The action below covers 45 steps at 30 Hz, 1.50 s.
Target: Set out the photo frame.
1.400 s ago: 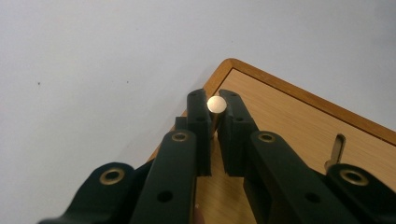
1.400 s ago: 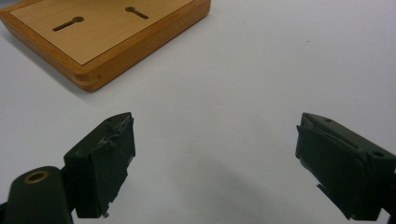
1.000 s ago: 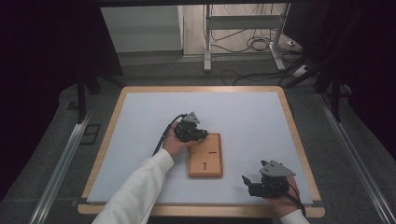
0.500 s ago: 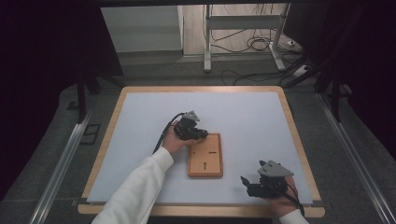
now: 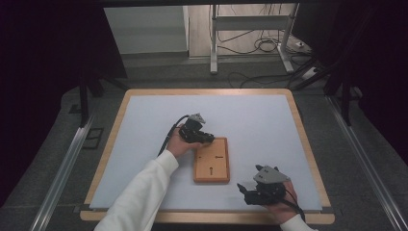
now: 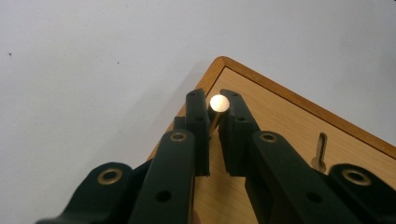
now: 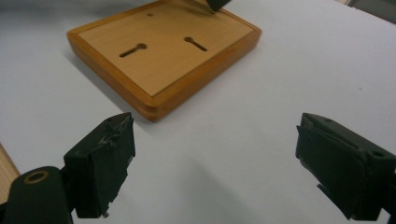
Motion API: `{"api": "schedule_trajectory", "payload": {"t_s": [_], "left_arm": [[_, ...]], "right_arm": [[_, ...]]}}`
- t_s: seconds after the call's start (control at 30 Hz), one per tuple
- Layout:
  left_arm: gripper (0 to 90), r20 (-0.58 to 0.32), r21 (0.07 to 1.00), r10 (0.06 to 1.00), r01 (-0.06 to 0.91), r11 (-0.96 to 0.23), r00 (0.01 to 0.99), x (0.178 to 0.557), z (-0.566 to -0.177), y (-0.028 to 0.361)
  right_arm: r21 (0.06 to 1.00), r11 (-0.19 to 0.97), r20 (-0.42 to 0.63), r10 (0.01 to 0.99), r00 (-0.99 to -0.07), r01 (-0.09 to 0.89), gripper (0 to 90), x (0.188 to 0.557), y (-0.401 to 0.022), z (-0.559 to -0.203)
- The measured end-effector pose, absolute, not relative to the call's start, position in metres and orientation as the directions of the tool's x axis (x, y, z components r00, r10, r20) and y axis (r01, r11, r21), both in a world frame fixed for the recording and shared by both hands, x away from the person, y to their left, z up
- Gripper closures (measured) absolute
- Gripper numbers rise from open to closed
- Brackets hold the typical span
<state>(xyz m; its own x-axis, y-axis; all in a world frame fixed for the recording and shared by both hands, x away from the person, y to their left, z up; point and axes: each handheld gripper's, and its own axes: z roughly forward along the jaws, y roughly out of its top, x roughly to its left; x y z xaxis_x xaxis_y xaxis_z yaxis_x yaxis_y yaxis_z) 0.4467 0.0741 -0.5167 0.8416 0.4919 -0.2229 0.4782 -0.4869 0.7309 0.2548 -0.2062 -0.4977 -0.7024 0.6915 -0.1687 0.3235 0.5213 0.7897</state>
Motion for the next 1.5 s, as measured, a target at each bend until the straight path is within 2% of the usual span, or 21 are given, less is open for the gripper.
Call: {"api": "schedule_trajectory", "payload": {"t_s": [0.33,1.5], "left_arm": [[83.2,-0.254,0.725,0.483,0.495,-0.478,0.838,0.451,-0.517,0.076],[82.9,-0.349,0.698,0.446,0.546,-0.464,0.824,0.465,-0.519,0.082]], "right_arm": [[0.783,0.544,-0.182,0.663,-0.726,0.302,11.9,0.257,-0.188,-0.494],[0.659,0.712,-0.368,0.585,-0.722,0.241,8.4,0.278,-0.135,-0.518]]}}
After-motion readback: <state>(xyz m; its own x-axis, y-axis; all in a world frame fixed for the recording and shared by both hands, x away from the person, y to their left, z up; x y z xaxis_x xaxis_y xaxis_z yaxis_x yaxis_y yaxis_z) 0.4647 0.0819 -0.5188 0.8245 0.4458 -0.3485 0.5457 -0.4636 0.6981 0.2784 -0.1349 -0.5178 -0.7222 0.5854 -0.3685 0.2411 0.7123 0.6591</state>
